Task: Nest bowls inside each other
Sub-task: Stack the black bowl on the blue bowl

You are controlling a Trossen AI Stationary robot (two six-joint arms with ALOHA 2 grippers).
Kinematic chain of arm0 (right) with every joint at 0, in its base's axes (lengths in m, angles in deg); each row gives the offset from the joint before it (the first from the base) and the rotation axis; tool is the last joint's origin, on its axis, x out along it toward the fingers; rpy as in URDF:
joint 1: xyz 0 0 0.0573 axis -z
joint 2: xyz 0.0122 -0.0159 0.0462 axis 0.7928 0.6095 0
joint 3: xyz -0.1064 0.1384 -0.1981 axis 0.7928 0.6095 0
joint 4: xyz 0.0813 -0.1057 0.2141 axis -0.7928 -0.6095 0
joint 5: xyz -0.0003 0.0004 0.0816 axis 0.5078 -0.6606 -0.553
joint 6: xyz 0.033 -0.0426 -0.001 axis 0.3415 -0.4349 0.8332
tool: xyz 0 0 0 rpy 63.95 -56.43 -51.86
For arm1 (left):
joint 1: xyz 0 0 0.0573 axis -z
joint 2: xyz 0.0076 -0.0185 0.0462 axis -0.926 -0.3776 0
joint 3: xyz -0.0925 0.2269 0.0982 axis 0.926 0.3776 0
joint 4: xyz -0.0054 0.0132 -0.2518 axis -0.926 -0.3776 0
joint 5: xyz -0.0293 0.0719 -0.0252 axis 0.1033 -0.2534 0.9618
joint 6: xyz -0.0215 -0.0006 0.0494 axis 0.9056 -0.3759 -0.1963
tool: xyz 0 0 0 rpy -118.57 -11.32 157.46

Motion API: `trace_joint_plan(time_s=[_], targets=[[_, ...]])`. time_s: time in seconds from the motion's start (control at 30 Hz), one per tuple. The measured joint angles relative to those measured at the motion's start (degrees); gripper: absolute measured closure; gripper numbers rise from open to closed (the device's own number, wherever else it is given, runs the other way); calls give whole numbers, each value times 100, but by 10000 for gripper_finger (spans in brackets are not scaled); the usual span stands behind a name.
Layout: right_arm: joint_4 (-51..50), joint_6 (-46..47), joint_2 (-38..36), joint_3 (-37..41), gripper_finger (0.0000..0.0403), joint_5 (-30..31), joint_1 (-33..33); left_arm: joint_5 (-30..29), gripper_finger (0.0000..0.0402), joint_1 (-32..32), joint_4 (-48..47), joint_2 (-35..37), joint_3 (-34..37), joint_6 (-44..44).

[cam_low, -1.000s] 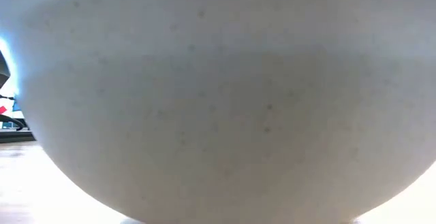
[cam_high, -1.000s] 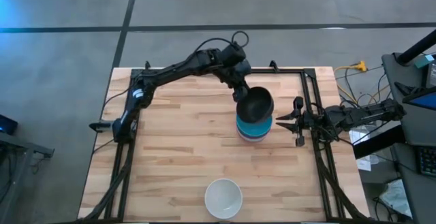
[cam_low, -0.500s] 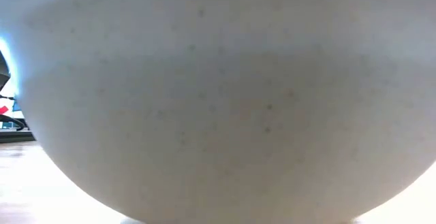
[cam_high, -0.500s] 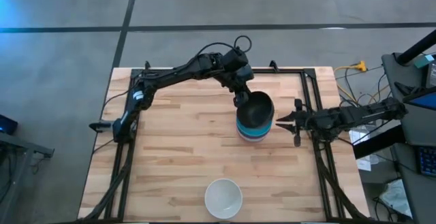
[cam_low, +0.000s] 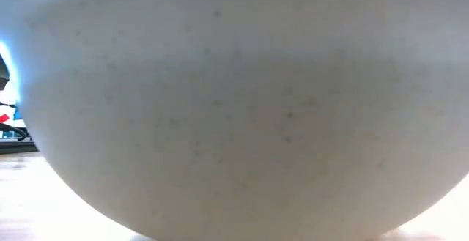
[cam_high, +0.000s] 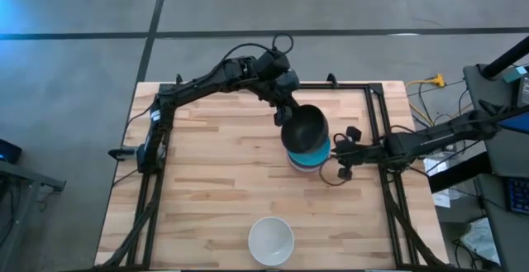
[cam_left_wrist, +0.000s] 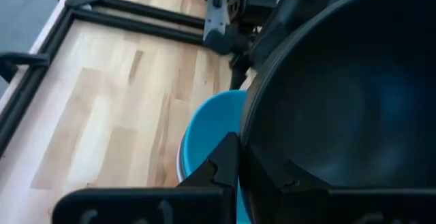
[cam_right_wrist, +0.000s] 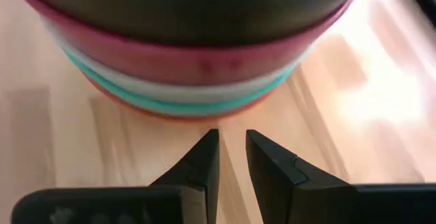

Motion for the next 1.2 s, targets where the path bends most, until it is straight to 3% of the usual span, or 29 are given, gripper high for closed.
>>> trace_joint_plan(time_s=[0.37,0.53,0.83,1.2], targets=[[-253,136,1316,-329,335,165,413,-208,402,125,-488,310,7,-206],[428,-307,1574,-326,335,206,496,-606,402,175,-786,479,15,-274],[1354,-842,1720,-349,335,201,496,-747,402,223,-926,749,13,-277],[2735,-1612,2615,-418,335,-107,521,-998,402,247,-1137,921,18,-274]])
